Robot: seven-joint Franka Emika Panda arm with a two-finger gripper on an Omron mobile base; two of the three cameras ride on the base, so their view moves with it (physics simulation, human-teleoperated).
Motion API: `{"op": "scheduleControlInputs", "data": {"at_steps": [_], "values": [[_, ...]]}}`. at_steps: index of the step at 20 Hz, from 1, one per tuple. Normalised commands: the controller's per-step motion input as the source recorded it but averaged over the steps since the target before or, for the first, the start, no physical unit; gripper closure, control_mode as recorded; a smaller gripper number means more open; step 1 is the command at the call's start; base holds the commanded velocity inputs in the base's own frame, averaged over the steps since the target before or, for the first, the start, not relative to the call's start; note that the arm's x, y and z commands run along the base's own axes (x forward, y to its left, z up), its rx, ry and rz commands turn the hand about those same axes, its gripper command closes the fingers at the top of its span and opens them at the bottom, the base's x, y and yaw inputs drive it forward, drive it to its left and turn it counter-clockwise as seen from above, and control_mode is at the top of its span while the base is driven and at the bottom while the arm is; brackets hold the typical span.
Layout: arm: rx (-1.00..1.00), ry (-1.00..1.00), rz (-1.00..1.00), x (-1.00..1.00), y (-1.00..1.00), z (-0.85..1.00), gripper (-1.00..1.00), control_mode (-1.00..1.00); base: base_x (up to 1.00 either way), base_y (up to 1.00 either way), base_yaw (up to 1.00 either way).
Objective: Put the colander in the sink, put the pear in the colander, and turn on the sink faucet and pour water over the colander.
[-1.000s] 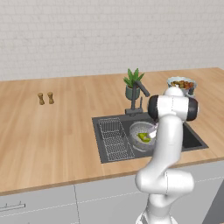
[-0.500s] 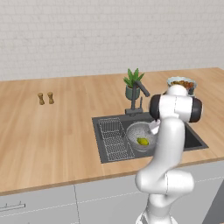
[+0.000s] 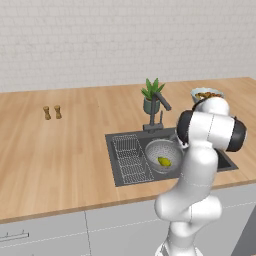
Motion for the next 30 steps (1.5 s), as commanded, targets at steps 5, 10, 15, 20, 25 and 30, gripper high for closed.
{"op": "scheduleControlInputs", "data": {"at_steps": [5, 10, 15, 20, 25, 30], "values": [[0.00, -0.31, -0.01, -0.17, -0.07, 0.43, -1.00, -1.00, 0.00, 0.00, 0.00], [0.03, -0.24, -0.05, 0.00, -0.17, 0.34, -1.00, -1.00, 0.00, 0.00, 0.00], [0.18, -0.03, -0.01, 0.15, -0.37, 0.25, -1.00, -1.00, 0.00, 0.00, 0.00], [0.20, 0.00, -0.02, 0.48, -0.23, 0.04, -1.00, -1.00, 0.00, 0.00, 0.00], [0.17, -0.03, -0.07, 0.52, -0.04, 0.03, -1.00, -1.00, 0.00, 0.00, 0.00], [0.07, -0.13, -0.07, 0.43, 0.00, 0.09, -1.00, -1.00, 0.00, 0.00, 0.00]]}}
